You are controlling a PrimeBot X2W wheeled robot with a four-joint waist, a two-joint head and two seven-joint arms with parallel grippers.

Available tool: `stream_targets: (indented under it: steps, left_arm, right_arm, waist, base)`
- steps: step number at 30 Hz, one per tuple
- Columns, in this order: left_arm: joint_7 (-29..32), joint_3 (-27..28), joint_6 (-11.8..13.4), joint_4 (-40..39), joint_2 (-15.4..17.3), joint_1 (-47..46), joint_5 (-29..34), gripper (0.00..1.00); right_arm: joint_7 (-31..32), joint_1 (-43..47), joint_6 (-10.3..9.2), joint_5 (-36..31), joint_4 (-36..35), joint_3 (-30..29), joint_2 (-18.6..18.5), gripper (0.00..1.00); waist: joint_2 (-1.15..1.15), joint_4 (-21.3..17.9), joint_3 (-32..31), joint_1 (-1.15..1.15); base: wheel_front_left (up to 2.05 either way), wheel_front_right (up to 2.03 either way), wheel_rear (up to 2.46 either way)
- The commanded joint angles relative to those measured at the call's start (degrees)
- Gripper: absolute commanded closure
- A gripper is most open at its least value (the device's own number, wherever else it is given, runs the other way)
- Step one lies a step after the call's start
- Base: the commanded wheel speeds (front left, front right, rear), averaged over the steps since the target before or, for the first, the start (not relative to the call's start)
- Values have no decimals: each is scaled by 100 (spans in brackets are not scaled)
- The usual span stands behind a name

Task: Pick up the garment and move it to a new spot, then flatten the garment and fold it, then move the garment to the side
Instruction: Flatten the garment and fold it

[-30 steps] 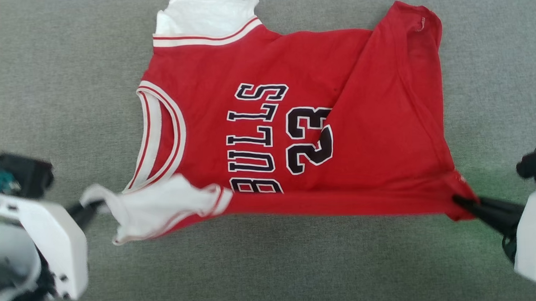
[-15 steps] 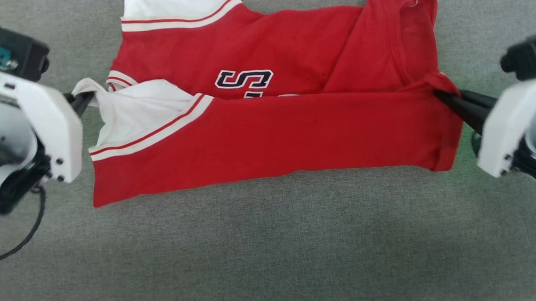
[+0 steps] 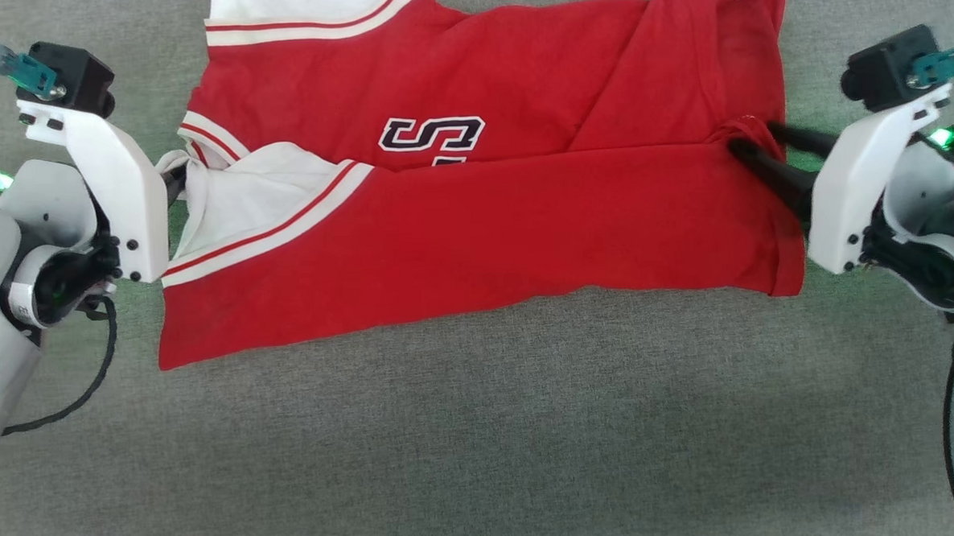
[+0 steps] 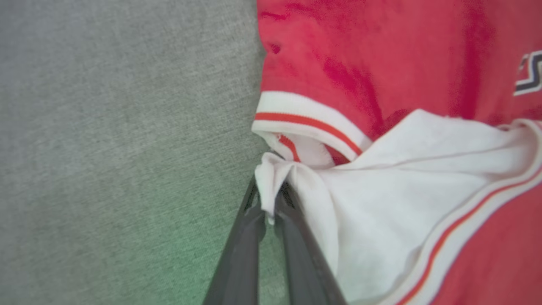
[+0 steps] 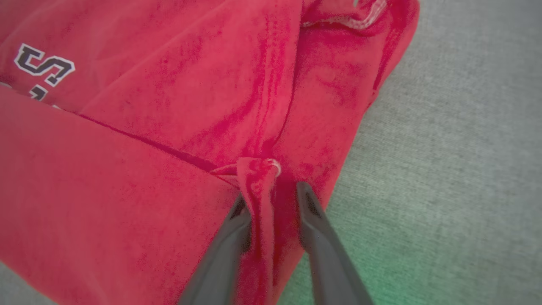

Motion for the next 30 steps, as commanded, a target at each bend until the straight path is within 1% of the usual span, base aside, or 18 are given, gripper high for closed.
stream_targets:
  steps: [1,4,6,9,12,14,18,20,22,24,26,30]
  left_arm:
    - [22,10,42,26,35,-58,-18,0]
    - [25,77,170,-121,125,-42,-53,0]
    - [75,114,315,-307,257,49,-48,0]
    - [212,166,580,-788,498,228,-106,0]
    - [403,257,974,-1426,796,505,-278,0]
    - [567,287,1293,-1917,1022,740,-393,0]
    - [822,309,1906,-2877,1409,1228,-590,0]
    - [887,295,2169,-3225,1534,1454,-655,0]
    - [937,268,2369,-3447,1639,1647,-720,0]
    - [911,279,2518,-3573,1689,1778,-780,0]
    - [868,293,2611,-3580,1692,1903,-832,0]
    - [695,369,2646,-3322,1592,2054,-935,0]
  right_arm:
    - [-117,-63,-11,-14,37,-27,-39,0]
    - [-384,45,-9,31,-23,-163,-84,0]
    - [-566,170,-8,0,-92,-327,-147,0]
    - [-824,390,-8,-93,-271,-662,-151,0]
    - [-1088,701,-8,-244,-478,-1107,-84,0]
    - [-1254,922,-8,-402,-640,-1429,18,0]
    - [-1457,1379,-8,-740,-1005,-2030,324,0]
    - [-1496,1603,-7,-893,-1197,-2307,511,0]
    - [-1472,1798,-7,-1023,-1415,-2535,711,0]
    - [-1413,1986,-7,-1113,-1622,-2697,895,0]
    - [-1331,2172,-8,-1168,-1813,-2865,1074,0]
    - [-1137,2478,-7,-1219,-2136,-3043,1356,0]
  waist:
    - [0,15,-28,0]
    - [0,47,-91,0]
    - [0,68,-135,0]
    - [0,83,-198,0]
    - [0,79,-247,0]
    - [0,67,-265,0]
    - [0,21,-277,0]
    - [0,-2,-274,0]
    - [0,-38,-264,0]
    - [0,-94,-243,0]
    - [0,-133,-221,0]
    - [0,-236,-170,0]
  base:
    - [0,0,0]
    - [0,0,0]
    - [0,0,0]
    - [0,0,0]
    - [0,0,0]
    - [0,0,0]
    - [0,0,0]
    - [0,0,0]
    - [0,0,0]
    - [0,0,0]
    - [0,0,0]
    - [0,0,0]
